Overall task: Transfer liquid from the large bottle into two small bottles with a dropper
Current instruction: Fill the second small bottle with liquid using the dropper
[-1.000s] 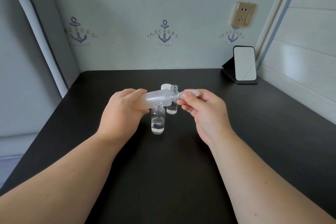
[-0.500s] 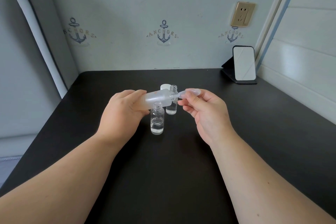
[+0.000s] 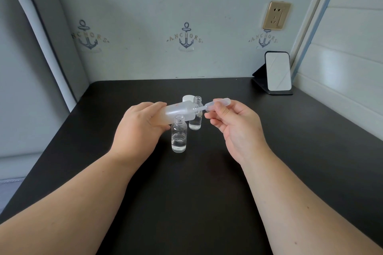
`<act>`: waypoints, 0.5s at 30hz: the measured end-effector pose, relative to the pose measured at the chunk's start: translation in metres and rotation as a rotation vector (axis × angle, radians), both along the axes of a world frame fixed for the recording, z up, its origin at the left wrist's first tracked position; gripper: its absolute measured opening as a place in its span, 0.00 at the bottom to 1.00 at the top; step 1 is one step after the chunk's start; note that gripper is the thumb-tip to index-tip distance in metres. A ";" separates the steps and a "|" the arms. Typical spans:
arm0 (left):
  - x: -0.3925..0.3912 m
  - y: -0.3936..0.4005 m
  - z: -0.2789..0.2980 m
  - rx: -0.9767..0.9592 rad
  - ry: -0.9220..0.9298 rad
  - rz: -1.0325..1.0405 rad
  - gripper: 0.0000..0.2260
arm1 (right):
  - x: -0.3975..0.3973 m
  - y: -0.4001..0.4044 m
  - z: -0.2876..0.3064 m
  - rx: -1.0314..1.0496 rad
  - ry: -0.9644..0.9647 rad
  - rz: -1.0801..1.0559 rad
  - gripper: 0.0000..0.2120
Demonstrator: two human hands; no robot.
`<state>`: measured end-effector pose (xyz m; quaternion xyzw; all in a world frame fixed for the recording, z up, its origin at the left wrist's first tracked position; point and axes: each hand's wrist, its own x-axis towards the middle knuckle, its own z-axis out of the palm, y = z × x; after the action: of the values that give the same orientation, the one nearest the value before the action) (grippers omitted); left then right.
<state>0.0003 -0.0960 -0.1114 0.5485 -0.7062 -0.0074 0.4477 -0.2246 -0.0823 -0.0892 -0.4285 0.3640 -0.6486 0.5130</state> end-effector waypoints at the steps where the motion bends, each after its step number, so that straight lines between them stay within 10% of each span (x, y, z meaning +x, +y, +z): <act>1: 0.000 0.000 0.000 0.009 0.006 0.006 0.17 | -0.001 0.000 0.000 -0.004 0.003 -0.004 0.04; 15: 0.008 0.000 0.002 0.086 0.050 0.048 0.20 | -0.025 0.001 0.011 0.015 -0.211 -0.076 0.12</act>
<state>0.0082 -0.0965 -0.1097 0.5839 -0.6803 -0.0406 0.4411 -0.2497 -0.0815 -0.0779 -0.3397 0.3287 -0.7063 0.5269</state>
